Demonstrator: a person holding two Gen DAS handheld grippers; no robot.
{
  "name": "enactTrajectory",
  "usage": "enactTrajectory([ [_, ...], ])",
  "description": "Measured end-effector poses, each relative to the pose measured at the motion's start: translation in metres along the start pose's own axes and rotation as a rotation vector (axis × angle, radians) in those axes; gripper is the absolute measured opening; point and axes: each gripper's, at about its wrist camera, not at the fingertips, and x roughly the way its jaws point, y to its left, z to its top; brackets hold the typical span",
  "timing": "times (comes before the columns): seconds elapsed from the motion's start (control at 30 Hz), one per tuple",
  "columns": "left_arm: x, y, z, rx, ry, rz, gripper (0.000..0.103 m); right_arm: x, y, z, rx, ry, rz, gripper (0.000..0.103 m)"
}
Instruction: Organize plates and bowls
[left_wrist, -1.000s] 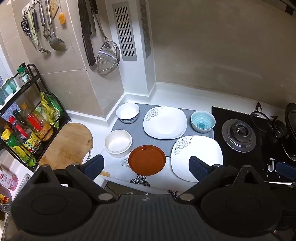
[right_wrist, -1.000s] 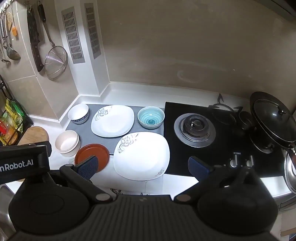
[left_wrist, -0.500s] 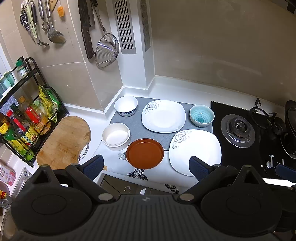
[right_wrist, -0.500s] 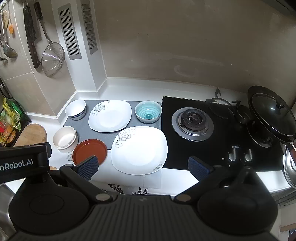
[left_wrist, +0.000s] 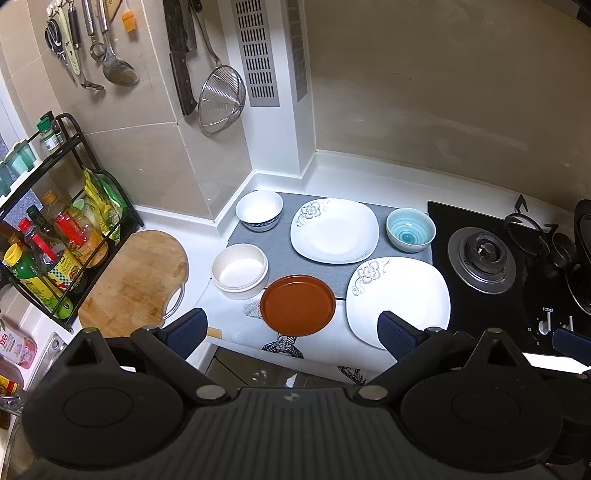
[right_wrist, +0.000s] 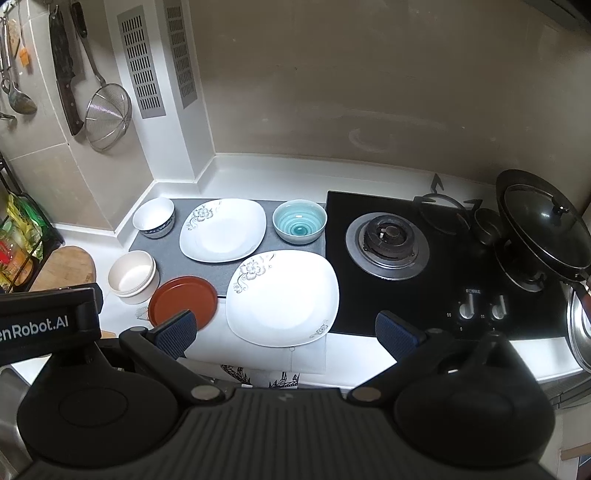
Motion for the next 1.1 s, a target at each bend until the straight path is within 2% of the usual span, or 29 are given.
enactTrajectory([
  [0.43,-0.007,0.013,-0.008,0.003,-0.021,0.035,0.099,-0.004,0.013,-0.008,-0.005,0.002,0.032,0.103],
  [1.1,-0.009,0.013,-0.014,0.004,-0.025,0.036,0.099,-0.01,0.012,-0.013,-0.015,-0.003,0.037,0.103],
])
